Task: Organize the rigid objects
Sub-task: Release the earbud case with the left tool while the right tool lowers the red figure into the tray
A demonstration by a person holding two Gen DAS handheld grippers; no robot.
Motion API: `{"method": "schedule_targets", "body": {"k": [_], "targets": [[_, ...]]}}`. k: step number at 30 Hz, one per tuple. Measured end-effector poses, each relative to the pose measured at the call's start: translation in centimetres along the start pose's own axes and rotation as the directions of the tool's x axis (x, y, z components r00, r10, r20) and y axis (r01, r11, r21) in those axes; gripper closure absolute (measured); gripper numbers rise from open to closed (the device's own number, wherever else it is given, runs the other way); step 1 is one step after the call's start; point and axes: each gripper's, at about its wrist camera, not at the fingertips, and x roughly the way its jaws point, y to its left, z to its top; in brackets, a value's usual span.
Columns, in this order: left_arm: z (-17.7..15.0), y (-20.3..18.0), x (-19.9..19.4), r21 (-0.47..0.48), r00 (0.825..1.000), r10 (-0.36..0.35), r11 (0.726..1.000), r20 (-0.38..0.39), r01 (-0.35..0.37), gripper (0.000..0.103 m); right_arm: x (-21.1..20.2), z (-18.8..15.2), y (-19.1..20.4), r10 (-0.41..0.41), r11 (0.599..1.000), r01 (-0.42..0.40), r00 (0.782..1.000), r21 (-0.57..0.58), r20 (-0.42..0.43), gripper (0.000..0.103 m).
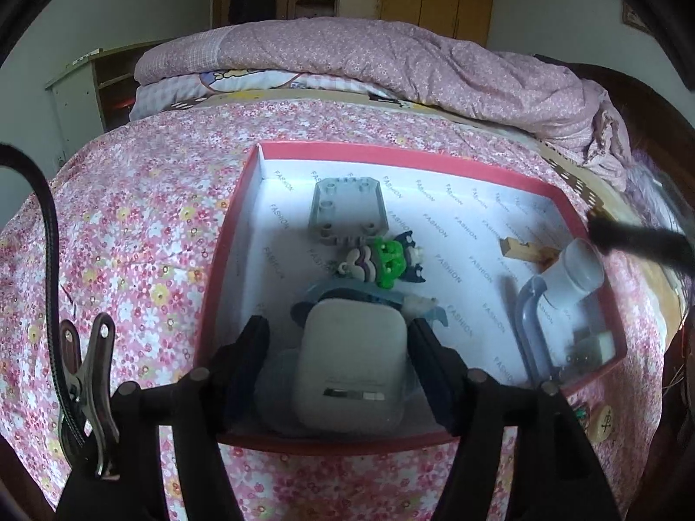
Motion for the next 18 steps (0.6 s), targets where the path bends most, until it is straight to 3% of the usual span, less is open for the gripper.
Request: {"method": "schedule_targets", "body": {"k": [10, 14, 18], "targets": [[-0.2, -0.1, 0.0, 0.003, 1.000, 0.002, 1.000, -0.005, -0.002, 0.033, 3.7, 2.7, -0.5, -0.032, 0.998, 0.035, 0.997, 0.043, -0.069, 0.083], [0.0, -0.1, 0.1, 0.002, 1.000, 0.003, 1.000, -0.006, -0.003, 0.033, 4.2, 2.7, -0.2, -0.055, 0.998, 0.057, 0.996, 0.021, -0.077, 0.075], [0.0, 0.0, 0.1, -0.004, 1.000, 0.000, 1.000, -0.010, 0.000, 0.033, 3.8, 2.3, 0.1, -0.058, 0.998, 0.058, 0.996, -0.002, -0.070, 0.075]]}}
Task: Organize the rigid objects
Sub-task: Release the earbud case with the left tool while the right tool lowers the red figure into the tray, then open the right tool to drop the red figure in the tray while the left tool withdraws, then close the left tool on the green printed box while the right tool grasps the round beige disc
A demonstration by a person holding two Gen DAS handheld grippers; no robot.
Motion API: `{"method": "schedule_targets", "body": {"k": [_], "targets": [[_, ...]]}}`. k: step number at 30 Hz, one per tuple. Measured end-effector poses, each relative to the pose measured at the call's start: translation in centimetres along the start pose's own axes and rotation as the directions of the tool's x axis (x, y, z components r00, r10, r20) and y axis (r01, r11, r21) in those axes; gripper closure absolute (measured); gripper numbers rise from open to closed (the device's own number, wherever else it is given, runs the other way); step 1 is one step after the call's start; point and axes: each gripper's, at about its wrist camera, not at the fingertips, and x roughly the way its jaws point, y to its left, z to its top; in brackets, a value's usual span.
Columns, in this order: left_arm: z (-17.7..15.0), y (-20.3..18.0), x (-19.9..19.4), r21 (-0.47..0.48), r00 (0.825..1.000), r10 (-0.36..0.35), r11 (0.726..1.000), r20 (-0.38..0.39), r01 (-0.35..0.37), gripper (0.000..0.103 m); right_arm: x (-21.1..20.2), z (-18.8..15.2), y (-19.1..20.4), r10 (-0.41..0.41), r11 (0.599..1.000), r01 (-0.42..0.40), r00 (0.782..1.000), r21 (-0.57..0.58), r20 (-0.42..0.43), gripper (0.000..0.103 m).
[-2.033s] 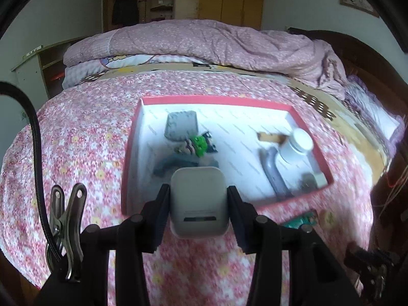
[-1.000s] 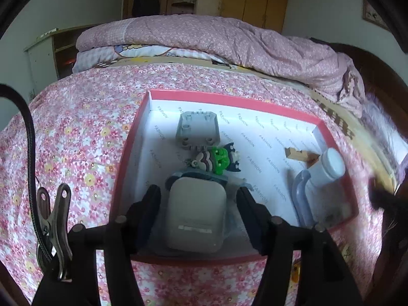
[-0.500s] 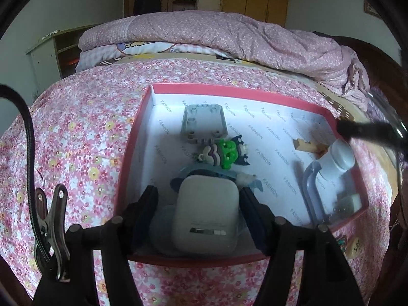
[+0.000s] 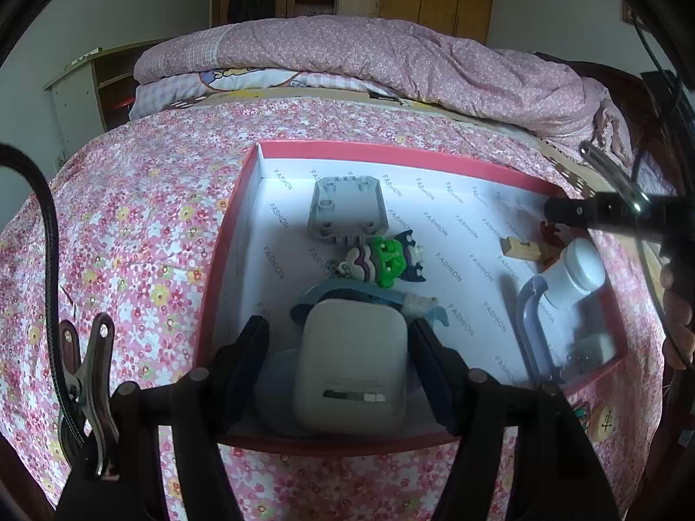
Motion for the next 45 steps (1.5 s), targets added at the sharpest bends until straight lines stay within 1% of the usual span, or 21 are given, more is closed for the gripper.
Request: {"method": "schedule_targets", "body": {"k": [5, 8, 12, 16, 20, 21, 22, 23, 27, 31, 36, 40, 45], "targets": [[0.4, 0.5, -0.7, -0.023, 0.999, -0.037, 0.999, -0.007, 0.037, 0.033, -1.2, -0.4, 0.1, -0.017, 1.000, 0.018, 0.999, -0.018, 0.029, 0.073], [0.6, 0.4, -1.6, -0.020, 0.999, -0.041, 0.999, 0.007, 0.041, 0.033, -1.9, -0.7, 0.2, 0.002, 1.000, -0.001, 0.999, -0.024, 0.038, 0.071], [0.7, -0.3, -3.2, 0.013, 0.999, -0.038, 0.999, 0.030, 0.038, 0.033, -3.1, -1.5, 0.5, 0.023, 0.999, -0.022, 0.998, -0.034, 0.052, 0.071], [0.6, -1.1, -4.4, 0.027, 0.998, -0.057, 0.998, 0.037, 0.056, 0.033, -4.6, -2.7, 0.9, 0.054, 0.997, -0.050, 0.996, -0.057, 0.075, 0.071], [0.1, -2.0, -5.5, 0.048, 0.997, -0.069, 0.997, 0.037, 0.067, 0.033, -6.5, -4.3, 1.3, 0.080, 0.994, -0.072, 0.991, -0.079, 0.103, 0.070], [0.0, -2.2, -5.7, 0.053, 0.997, -0.070, 0.996, 0.038, 0.068, 0.033, -6.9, -4.8, 1.3, 0.082, 0.994, -0.074, 0.990, -0.082, 0.110, 0.069], [-0.2, -2.4, -6.0, 0.058, 0.997, -0.071, 0.996, 0.039, 0.069, 0.033, -7.5, -5.5, 1.3, 0.085, 0.993, -0.075, 0.989, -0.087, 0.119, 0.066], [-0.3, -2.6, -6.2, 0.061, 0.996, -0.074, 0.996, 0.041, 0.071, 0.033, -7.8, -5.9, 1.3, 0.084, 0.993, -0.074, 0.989, -0.088, 0.123, 0.064], [-1.2, -3.2, -7.2, 0.071, 0.996, -0.083, 0.994, 0.041, 0.080, 0.033, -9.1, -8.6, 1.2, 0.096, 0.992, -0.085, 0.989, -0.096, 0.117, 0.064], [-2.1, -3.7, -7.4, 0.078, 0.996, -0.083, 0.994, 0.032, 0.080, 0.033, -9.8, -11.2, 0.9, 0.084, 0.992, -0.072, 0.991, -0.105, 0.107, 0.064], [-3.4, -4.5, -7.4, 0.101, 0.996, -0.086, 0.991, 0.015, 0.084, 0.033, -10.2, -13.9, 0.5, 0.041, 0.993, -0.028, 0.993, -0.117, 0.110, 0.064], [-4.2, -5.0, -7.2, 0.126, 0.997, -0.082, 0.989, -0.002, 0.082, 0.033, -9.6, -15.8, 0.4, 0.003, 0.991, 0.011, 0.994, -0.130, 0.112, 0.064], [-5.5, -5.3, -6.5, 0.137, 0.996, -0.078, 0.987, -0.033, 0.081, 0.033, -8.2, -17.4, 0.0, -0.018, 0.992, 0.028, 0.996, -0.121, 0.084, 0.064]]}}
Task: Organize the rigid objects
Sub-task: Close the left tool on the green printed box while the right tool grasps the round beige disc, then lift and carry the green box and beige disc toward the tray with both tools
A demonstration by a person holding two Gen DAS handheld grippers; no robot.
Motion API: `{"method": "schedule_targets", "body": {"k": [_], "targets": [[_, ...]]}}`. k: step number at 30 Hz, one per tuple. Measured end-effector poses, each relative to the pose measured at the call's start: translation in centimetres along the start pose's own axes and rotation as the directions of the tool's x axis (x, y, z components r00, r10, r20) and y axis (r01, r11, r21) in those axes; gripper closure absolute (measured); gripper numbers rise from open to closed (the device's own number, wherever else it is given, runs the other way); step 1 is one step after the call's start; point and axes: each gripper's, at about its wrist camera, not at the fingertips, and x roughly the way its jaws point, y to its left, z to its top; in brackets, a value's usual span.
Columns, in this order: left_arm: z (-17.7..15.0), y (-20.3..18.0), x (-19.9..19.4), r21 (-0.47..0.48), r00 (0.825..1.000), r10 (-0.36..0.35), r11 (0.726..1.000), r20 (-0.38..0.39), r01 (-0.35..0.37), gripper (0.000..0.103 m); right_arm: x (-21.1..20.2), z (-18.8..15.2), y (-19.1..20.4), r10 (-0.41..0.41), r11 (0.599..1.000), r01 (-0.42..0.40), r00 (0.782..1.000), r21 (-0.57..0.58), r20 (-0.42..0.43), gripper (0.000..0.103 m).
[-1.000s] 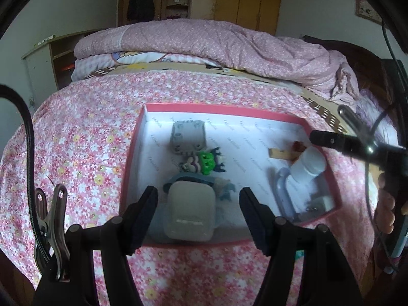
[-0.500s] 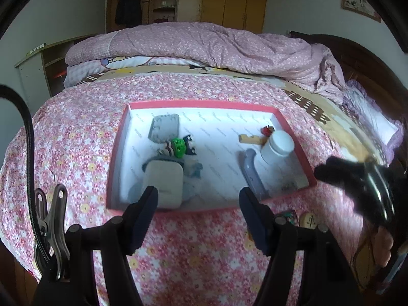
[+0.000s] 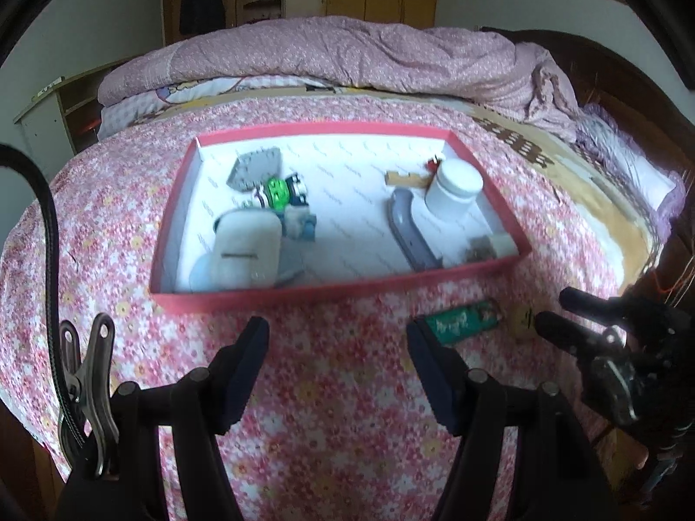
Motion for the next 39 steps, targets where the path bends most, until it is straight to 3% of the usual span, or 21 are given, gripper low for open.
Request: {"method": "schedule_targets", "body": {"k": [11, 13, 16, 21, 24, 39], "targets": [[-0.9, -0.6, 0.8, -0.033, 0.999, -0.024, 0.999, -0.042, 0.023, 0.033, 2.0, -0.9, 0.2, -0.007, 0.999, 0.008, 1.000, -0.042, 0.006, 0.064], [-1.0, -0.8, 1.0, -0.049, 0.998, -0.032, 0.998, -0.051, 0.029, 0.033, 2.1, -1.0, 0.1, -0.009, 0.999, 0.009, 1.000, -0.048, 0.014, 0.071], [-0.9, -1.3, 1.3, -0.067, 0.997, -0.042, 0.997, -0.068, 0.038, 0.033, 1.7, -1.3, -0.5, 0.011, 1.000, -0.011, 1.000, -0.014, 0.029, 0.071], [-0.7, -3.3, 2.4, -0.071, 0.991, -0.082, 0.995, -0.105, 0.075, 0.024, 0.4, -1.6, -2.3, -0.003, 0.999, 0.000, 0.998, 0.040, 0.062, 0.071], [-0.4, -4.8, 3.3, -0.056, 0.988, -0.097, 0.994, -0.121, 0.090, 0.023, 0.0, -1.9, -3.2, -0.022, 0.999, 0.020, 0.999, 0.043, 0.048, 0.071], [0.3, -8.9, 5.8, -0.031, 0.998, 0.017, 0.999, -0.067, -0.019, 0.013, -0.8, -3.3, -5.9, 0.001, 0.994, -0.006, 0.999, 0.113, 0.050, 0.071]]}}
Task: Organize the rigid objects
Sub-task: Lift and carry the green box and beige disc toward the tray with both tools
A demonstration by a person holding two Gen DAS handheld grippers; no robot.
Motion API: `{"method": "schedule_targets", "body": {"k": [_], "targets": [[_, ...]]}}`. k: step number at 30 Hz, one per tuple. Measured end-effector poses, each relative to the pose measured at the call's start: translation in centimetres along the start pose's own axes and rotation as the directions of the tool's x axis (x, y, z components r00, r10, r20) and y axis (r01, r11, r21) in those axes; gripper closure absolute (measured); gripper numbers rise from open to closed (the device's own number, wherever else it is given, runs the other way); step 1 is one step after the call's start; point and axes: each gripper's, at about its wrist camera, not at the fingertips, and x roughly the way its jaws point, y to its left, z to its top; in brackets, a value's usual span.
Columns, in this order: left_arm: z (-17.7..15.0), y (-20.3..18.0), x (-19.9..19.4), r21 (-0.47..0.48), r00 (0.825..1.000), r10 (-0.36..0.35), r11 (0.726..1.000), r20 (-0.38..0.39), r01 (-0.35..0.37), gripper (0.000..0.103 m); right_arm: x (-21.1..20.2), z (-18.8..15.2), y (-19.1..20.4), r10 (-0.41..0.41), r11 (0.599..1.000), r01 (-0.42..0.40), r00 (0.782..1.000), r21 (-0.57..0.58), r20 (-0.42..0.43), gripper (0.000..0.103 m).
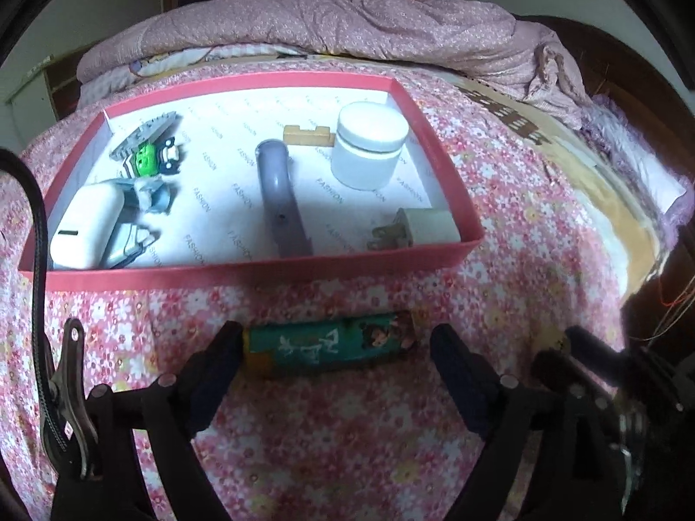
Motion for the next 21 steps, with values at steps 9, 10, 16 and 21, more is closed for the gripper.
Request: {"method": "schedule_targets", "body": {"k": [9, 10, 16, 21], "targets": [[-0.8, -0.5, 0.1, 0.055, 0.998, 0.055, 0.997, 0.030, -0.057, 0.017, -0.7, -0.2, 0.4, 0.050, 0.999, -0.050, 0.998, 0.006, 0.022, 0.071], [-0.9, -0.3, 0.0, 0.060, 0.998, 0.054, 0.997, 0.028, -0.055, 0.017, -0.8, -0.2, 0.6, 0.055, 0.999, -0.055, 0.998, 0.003, 0.023, 0.071], [-2.1, 2.8, -1.1, 0.078, 0.998, 0.063, 0.995, 0.022, -0.065, 0.017, -1.0, -0.2, 2.5, 0.080, 0.996, -0.080, 0.997, -0.032, 0.020, 0.071], [-3.1, 6.0, -2.1, 0.052, 0.997, 0.074, 0.996, 0.020, -0.075, 0.017, -0.5, -0.4, 4.5, 0.107, 0.993, -0.106, 0.994, -0.050, 0.004, 0.071]]}}
